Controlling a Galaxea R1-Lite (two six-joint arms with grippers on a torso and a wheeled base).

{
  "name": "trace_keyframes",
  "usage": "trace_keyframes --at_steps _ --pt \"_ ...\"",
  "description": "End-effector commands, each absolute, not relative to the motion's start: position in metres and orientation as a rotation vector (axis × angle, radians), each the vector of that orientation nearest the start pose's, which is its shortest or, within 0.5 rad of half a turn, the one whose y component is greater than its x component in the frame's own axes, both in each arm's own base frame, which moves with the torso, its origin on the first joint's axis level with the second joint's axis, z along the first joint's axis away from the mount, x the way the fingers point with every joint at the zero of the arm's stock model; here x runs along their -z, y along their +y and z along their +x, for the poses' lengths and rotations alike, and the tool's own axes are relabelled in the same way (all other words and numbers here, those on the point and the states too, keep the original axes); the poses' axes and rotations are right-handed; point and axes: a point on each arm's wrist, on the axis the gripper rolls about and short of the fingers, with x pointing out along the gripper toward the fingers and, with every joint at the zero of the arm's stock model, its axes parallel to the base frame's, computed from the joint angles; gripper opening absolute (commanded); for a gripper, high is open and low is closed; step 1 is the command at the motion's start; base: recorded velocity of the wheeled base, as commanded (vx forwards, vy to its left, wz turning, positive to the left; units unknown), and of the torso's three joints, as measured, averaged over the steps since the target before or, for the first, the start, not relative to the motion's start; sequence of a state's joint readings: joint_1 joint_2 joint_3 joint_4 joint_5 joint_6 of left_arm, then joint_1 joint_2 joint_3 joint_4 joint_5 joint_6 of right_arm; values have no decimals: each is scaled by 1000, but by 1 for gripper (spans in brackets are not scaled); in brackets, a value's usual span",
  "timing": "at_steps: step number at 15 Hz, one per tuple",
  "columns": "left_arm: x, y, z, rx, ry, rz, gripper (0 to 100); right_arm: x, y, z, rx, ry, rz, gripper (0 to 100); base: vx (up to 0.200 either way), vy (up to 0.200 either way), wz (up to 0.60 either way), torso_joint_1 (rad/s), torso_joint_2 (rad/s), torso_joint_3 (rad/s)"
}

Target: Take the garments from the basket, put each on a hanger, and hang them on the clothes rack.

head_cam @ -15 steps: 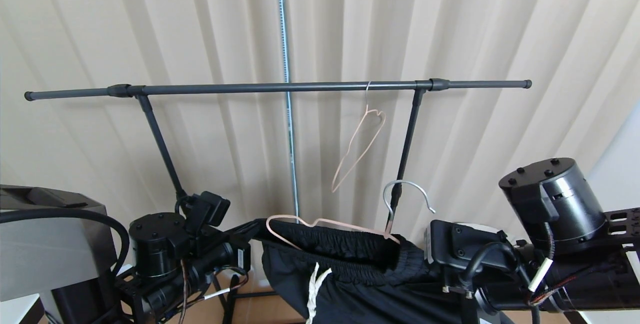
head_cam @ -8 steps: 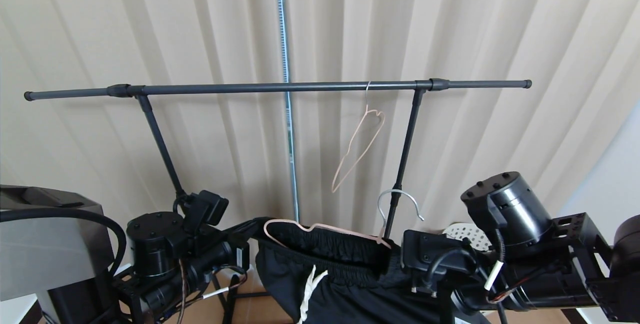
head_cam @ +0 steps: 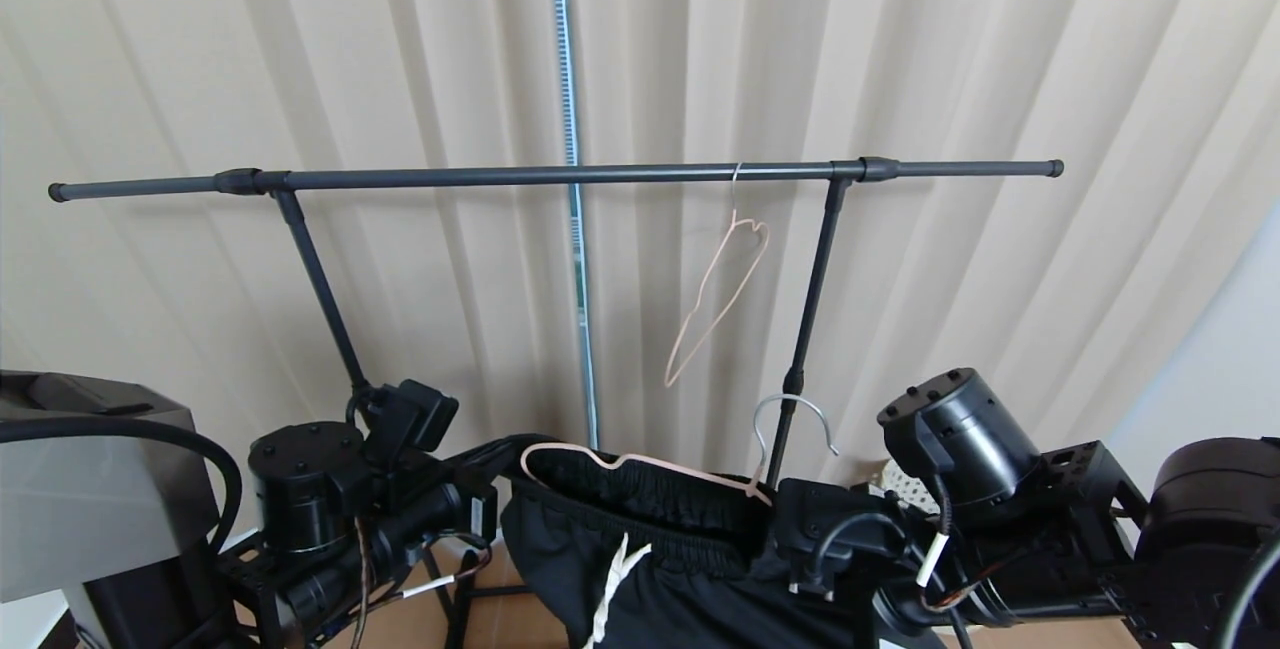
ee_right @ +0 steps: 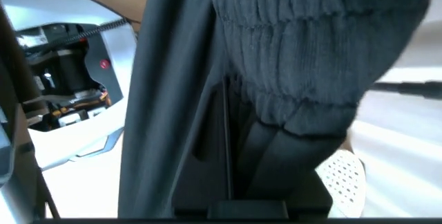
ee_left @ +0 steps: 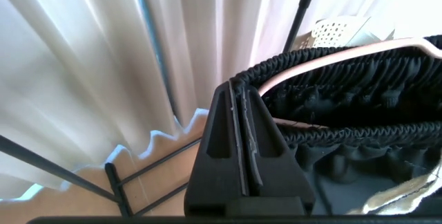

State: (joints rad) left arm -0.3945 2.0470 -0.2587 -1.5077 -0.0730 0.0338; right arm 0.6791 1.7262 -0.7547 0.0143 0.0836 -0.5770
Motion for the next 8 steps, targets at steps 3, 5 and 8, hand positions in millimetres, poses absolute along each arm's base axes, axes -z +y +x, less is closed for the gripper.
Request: trace_keyframes --at_steps 3,5,8 --pt "-78 -106 252 471 283 125 0 -105 168 206 -940 766 -825 0 0 0 0 0 0 0" --pt "-86 -105 257 462 343 153 0 -105 167 206 -923 762 -833 0 0 0 0 0 0 0" --pt "-92 -109 265 470 407 193 0 -107 165 204 -899 760 -845 0 0 0 0 0 0 0"
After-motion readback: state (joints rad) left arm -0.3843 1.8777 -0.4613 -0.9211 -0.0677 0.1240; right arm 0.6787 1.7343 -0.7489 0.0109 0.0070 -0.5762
